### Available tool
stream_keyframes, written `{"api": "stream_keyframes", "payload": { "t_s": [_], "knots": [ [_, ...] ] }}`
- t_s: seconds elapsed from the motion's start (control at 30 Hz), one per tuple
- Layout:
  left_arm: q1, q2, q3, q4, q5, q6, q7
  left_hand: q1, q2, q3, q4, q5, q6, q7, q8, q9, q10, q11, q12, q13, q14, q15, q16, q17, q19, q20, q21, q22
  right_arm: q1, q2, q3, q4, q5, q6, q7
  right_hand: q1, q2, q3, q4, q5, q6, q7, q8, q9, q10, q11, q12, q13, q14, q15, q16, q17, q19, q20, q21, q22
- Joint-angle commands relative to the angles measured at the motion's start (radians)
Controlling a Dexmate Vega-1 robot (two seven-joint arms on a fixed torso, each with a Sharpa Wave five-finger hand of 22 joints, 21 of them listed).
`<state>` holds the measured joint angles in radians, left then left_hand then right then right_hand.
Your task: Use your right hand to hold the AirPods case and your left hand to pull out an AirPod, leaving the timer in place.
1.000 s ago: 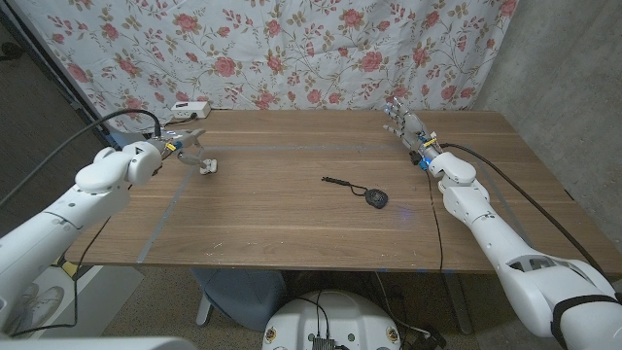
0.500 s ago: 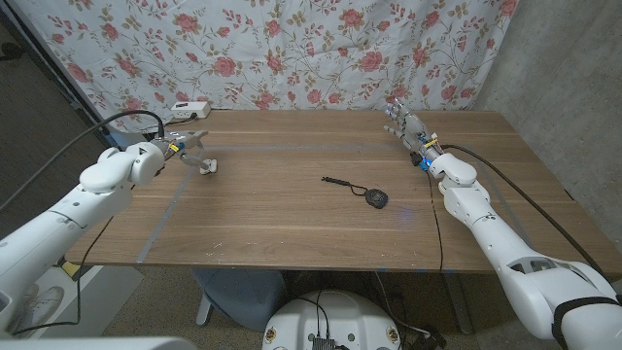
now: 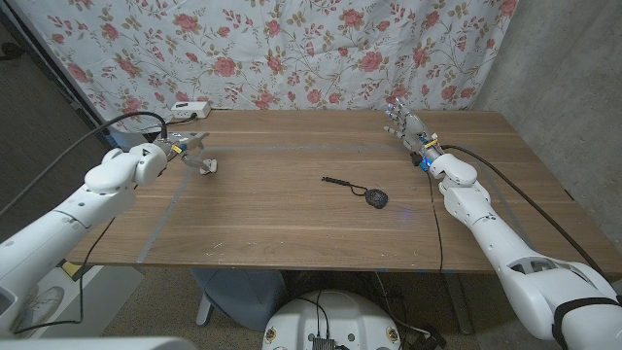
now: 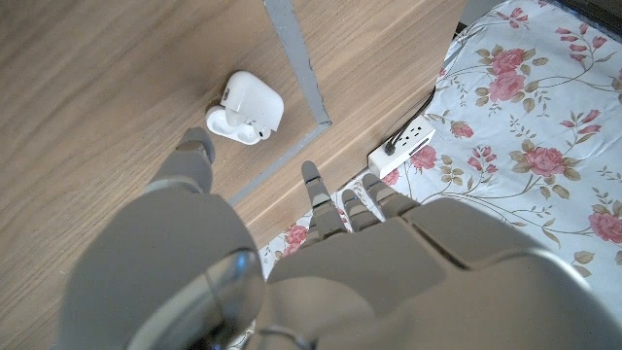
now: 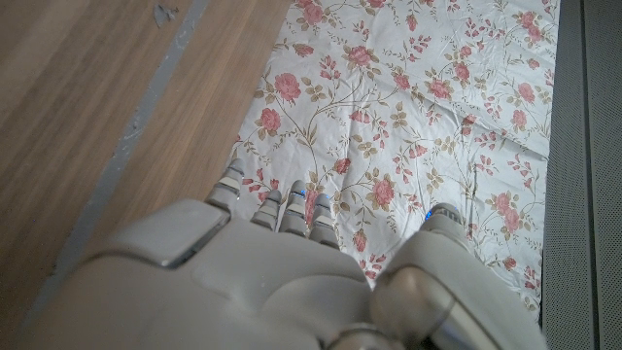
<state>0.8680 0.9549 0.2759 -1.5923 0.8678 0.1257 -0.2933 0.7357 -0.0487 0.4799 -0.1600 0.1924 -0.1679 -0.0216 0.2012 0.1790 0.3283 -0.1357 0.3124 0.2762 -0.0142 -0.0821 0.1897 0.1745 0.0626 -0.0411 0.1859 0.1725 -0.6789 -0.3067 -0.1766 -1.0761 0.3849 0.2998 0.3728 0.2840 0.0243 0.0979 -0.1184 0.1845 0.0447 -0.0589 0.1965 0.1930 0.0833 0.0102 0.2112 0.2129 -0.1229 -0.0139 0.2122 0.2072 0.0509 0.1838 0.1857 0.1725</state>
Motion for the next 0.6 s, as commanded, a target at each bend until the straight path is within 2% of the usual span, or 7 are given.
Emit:
{"api": "stream_keyframes", "payload": {
  "t_s": [0.03,0.2,0.27,0.43,0.6],
  "knots": [
    [-0.025,-0.010,0.025,0.027,0.055,0.009,0.010,0.011,0.000,-0.006,0.000,0.003,-0.032,-0.008,0.004,0.003,0.005,-0.005,0.000,0.006,0.006,-0.003,-0.001,0.002,0.007,0.005,0.005,-0.001,0.014,0.003,-0.003,0.023,-0.002,0.004,0.007,-0.006,-0.002,0.001,0.002,0.000,0.007,-0.001,0.007,0.002,0.004,-0.001,0.001,0.000,0.000,0.002,0.003,0.003,-0.006,0.005,0.005,0.001],
    [-0.025,-0.009,0.033,0.027,0.071,0.020,0.005,0.012,0.001,-0.006,0.000,0.003,-0.027,-0.009,0.005,0.003,0.008,-0.004,0.001,0.006,0.008,-0.003,-0.001,0.002,0.009,0.005,0.006,-0.001,0.015,0.004,-0.003,0.022,-0.002,-0.002,0.002,-0.005,-0.002,0.001,0.002,0.001,0.006,0.000,0.007,0.002,0.004,-0.002,0.001,0.000,0.000,0.002,0.002,0.002,-0.006,0.005,0.005,0.001],
    [-0.039,-0.013,0.040,0.029,0.066,0.029,-0.041,0.012,0.002,-0.006,0.000,0.003,-0.028,-0.010,0.005,0.003,0.008,-0.003,0.001,0.006,0.009,-0.003,0.000,0.002,0.009,0.004,0.006,-0.001,0.016,0.004,-0.004,0.024,-0.003,0.001,0.002,-0.005,-0.001,0.002,0.001,0.001,0.006,0.000,0.007,0.002,0.005,-0.001,0.001,0.000,0.000,0.001,0.002,0.002,-0.006,0.005,0.005,0.001],
    [-0.035,-0.007,0.049,0.043,0.096,0.023,0.013,0.014,0.004,-0.006,0.001,0.003,-0.028,-0.009,0.004,0.003,0.009,-0.003,0.002,0.006,0.015,-0.002,0.002,0.002,0.008,0.005,0.005,-0.001,0.023,0.006,-0.006,0.036,-0.002,0.002,0.008,-0.004,0.000,0.002,0.001,0.001,0.007,0.000,0.007,0.002,0.004,0.000,0.001,0.000,0.000,0.002,0.002,0.001,-0.006,0.005,0.005,0.001],
    [-0.051,-0.015,0.064,0.062,0.112,0.036,-0.009,0.014,0.005,-0.007,0.001,0.002,-0.025,-0.009,0.004,0.003,0.010,-0.001,0.002,0.007,0.017,-0.002,0.001,0.002,0.009,0.004,0.006,-0.001,0.029,0.007,-0.009,0.043,-0.006,0.002,0.008,-0.002,0.001,0.003,0.000,0.002,0.004,0.001,0.006,0.002,0.004,-0.002,0.001,0.000,-0.001,0.001,0.002,0.001,-0.005,0.005,0.005,0.001]
  ]
}}
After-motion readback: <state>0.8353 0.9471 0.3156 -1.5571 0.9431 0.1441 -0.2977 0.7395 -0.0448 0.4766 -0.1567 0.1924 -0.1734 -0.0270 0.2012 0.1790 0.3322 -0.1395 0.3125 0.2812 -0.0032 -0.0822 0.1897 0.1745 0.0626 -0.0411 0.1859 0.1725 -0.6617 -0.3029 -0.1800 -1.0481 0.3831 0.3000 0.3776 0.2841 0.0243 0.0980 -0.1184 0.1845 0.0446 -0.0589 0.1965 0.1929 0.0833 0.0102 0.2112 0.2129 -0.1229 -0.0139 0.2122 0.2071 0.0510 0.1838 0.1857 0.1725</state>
